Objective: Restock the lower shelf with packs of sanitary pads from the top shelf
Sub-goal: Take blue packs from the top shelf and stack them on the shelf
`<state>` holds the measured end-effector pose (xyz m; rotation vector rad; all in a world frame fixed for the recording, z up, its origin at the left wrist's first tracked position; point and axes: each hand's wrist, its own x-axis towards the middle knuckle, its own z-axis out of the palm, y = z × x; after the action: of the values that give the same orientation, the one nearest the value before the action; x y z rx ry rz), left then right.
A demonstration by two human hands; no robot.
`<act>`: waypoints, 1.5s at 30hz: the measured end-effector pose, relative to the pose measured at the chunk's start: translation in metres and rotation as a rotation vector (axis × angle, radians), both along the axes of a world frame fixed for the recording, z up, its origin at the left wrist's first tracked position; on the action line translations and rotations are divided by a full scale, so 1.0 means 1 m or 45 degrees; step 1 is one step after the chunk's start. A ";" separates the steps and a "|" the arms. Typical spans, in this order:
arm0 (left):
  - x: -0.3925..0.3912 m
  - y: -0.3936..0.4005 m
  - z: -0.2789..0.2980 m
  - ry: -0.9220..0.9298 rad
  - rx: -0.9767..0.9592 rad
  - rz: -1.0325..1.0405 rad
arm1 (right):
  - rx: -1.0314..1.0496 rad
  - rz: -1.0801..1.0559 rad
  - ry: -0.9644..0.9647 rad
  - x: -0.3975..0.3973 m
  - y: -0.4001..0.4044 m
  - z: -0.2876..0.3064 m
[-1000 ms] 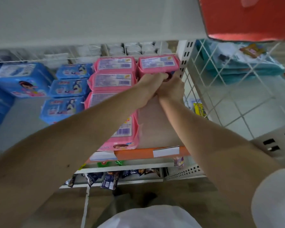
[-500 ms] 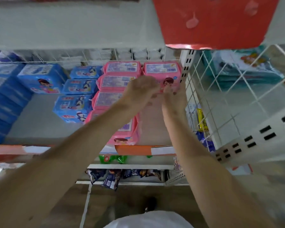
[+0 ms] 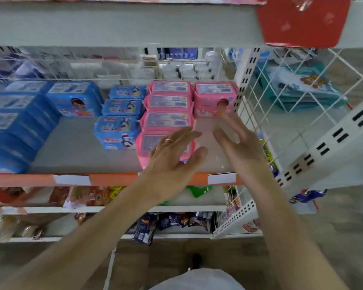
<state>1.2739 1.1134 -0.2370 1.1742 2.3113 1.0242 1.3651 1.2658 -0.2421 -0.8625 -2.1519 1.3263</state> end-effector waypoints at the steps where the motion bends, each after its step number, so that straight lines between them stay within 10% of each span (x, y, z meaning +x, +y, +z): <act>1: -0.002 -0.016 -0.001 -0.042 0.003 0.025 | 0.036 0.001 0.002 0.004 -0.010 0.000; 13: -0.003 -0.194 -0.012 0.184 0.067 0.185 | 0.199 -0.032 -0.074 0.040 -0.155 0.001; 22: 0.019 -0.227 -0.007 -0.150 0.297 0.068 | 0.329 -0.153 -0.098 0.112 -0.248 0.002; 45: 0.057 -0.214 0.052 0.498 0.248 0.094 | 0.723 0.200 -0.082 0.109 -0.217 0.061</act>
<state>1.3309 0.8989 -0.1853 1.4889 2.6127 1.1533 1.4739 1.0490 -0.1812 -0.5174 -2.4963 0.6832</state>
